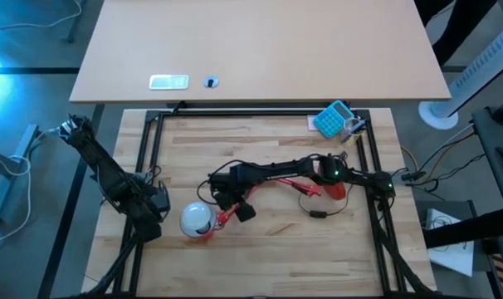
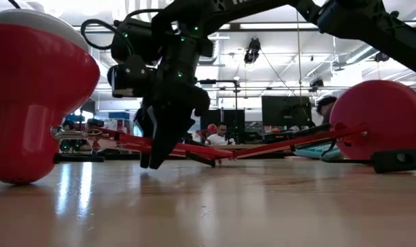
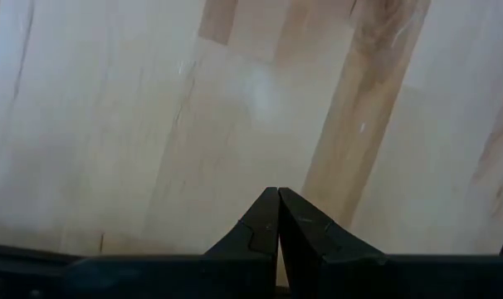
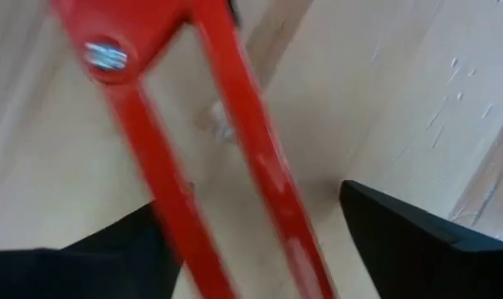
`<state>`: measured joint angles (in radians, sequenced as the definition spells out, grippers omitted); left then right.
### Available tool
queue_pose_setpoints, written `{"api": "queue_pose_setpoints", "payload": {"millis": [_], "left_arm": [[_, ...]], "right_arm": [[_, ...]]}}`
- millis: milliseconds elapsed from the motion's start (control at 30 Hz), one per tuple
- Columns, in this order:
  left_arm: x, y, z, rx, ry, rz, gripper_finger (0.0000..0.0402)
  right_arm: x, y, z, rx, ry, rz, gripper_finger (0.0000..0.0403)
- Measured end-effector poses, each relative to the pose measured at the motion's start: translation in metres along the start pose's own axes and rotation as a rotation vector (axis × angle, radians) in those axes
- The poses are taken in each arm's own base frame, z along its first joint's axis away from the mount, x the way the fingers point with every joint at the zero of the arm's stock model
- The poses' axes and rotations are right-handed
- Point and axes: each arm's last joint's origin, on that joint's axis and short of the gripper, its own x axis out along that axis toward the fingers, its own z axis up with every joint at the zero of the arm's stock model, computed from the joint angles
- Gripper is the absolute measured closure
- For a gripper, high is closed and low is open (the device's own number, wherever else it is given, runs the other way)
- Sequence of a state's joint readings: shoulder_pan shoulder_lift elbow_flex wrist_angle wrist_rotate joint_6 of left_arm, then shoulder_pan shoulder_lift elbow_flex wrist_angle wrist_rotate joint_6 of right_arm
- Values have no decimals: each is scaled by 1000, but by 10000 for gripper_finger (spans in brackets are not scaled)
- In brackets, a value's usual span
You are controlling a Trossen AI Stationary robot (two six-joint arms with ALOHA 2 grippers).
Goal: Screw lightbulb
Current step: Insert the lightbulb into the orange desk lamp
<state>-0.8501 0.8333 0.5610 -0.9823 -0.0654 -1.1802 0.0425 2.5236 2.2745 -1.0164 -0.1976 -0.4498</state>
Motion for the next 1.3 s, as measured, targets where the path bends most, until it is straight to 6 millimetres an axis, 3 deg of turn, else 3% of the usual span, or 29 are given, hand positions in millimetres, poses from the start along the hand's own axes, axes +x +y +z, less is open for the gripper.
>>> {"api": "queue_pose_setpoints", "payload": {"millis": [367, 567, 733, 900, 1133, 1300], "left_arm": [[-12, 0, 1, -28, -15, -20, 401], [-25, 2, 2, -53, -41, -25, 401], [-37, 4, 3, -90, -81, -44, 401], [-55, 10, 5, -143, -191, -34, 401], [-79, 22, 6, -205, -326, 42, 401], [-93, 31, 5, -254, -369, 97, 401]], "right_arm": [[-13, 1, 5, 4, -60, 18, 235], [-19, -1, 6, 20, -72, 14, 256], [-44, -10, 7, 36, -125, -19, 258], [-99, -21, 7, 48, -221, -93, 264], [-215, -23, -2, 37, -445, -300, 266], [-256, -40, -13, 70, -586, -417, 269]]}}
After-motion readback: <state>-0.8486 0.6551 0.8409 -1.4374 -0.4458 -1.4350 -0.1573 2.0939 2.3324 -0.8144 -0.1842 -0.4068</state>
